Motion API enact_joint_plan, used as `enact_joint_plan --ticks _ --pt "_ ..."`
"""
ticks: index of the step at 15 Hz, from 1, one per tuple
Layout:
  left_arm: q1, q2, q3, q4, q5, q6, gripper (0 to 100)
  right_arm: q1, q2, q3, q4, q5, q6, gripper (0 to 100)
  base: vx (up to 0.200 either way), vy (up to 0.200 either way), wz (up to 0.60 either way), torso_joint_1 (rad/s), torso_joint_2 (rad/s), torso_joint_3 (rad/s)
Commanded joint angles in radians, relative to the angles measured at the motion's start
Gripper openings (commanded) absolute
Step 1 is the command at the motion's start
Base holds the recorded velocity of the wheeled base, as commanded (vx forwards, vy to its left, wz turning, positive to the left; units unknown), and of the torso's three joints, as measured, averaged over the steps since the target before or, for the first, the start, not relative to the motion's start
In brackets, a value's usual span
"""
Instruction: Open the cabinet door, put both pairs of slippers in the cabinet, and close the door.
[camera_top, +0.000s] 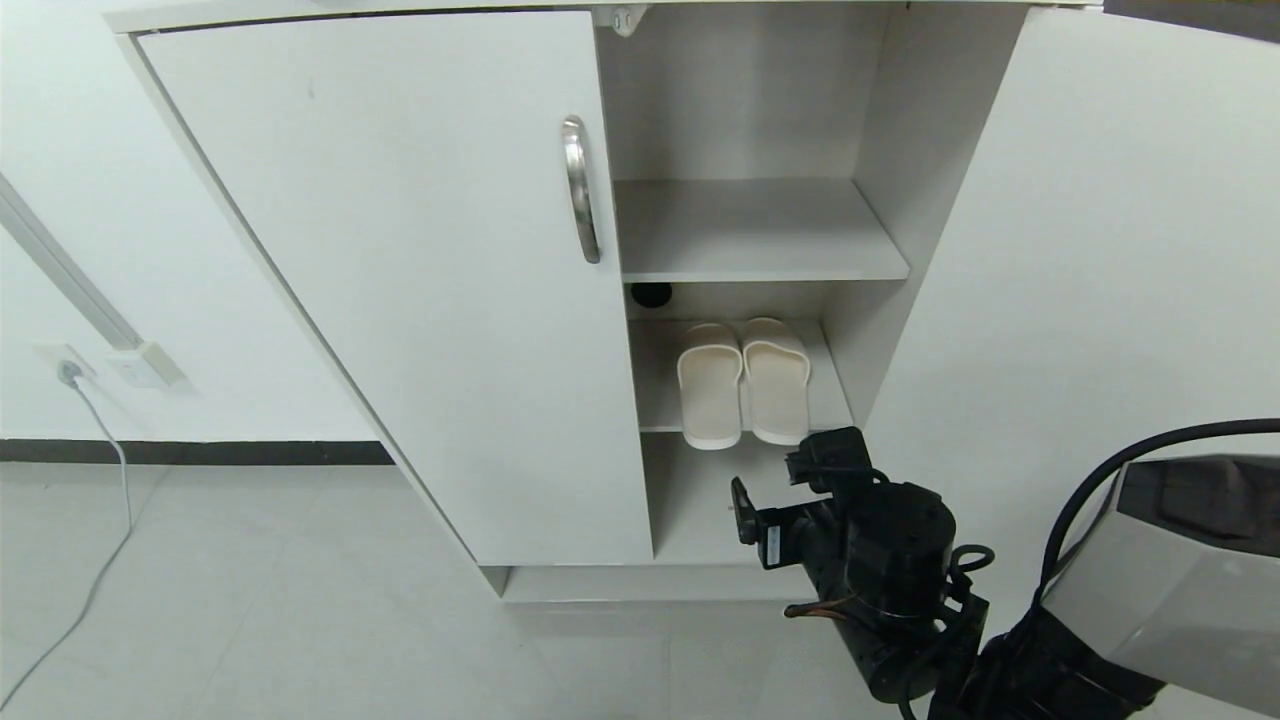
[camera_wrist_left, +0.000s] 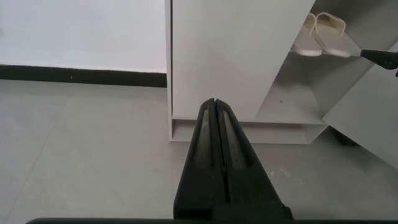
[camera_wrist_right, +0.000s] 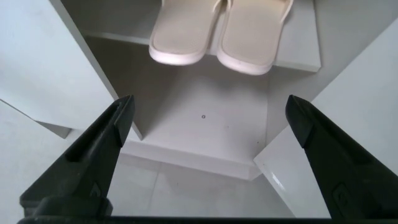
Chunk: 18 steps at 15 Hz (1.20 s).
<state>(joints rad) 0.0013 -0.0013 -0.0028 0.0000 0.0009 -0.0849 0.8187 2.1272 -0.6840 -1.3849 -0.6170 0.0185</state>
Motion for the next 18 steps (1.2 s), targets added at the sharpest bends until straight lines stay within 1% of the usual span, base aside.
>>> enact_joint_plan --ticks 1,9,12,18 --pt "0.000 0.001 0.000 0.000 0.001 -0.001 0 -0.001 0.005 0.000 0.000 0.000 0.000 100 0.000 0.000 0.00 0.007 0.00 0.188" --pt "0.000 0.001 0.000 -0.002 0.001 -0.001 0 -0.007 0.003 0.001 0.000 -0.001 0.000 100 0.000 0.000 0.00 0.002 0.00 0.188" --pt "0.000 0.001 0.001 0.000 0.001 0.002 0 -0.021 0.005 0.003 0.006 -0.001 -0.008 100 0.000 0.000 0.00 0.000 0.00 0.000" --pt "0.000 0.001 0.000 -0.002 0.002 -0.001 0 -0.021 0.005 0.011 0.006 -0.001 -0.014 100 0.000 0.000 0.00 0.000 0.00 0.000"
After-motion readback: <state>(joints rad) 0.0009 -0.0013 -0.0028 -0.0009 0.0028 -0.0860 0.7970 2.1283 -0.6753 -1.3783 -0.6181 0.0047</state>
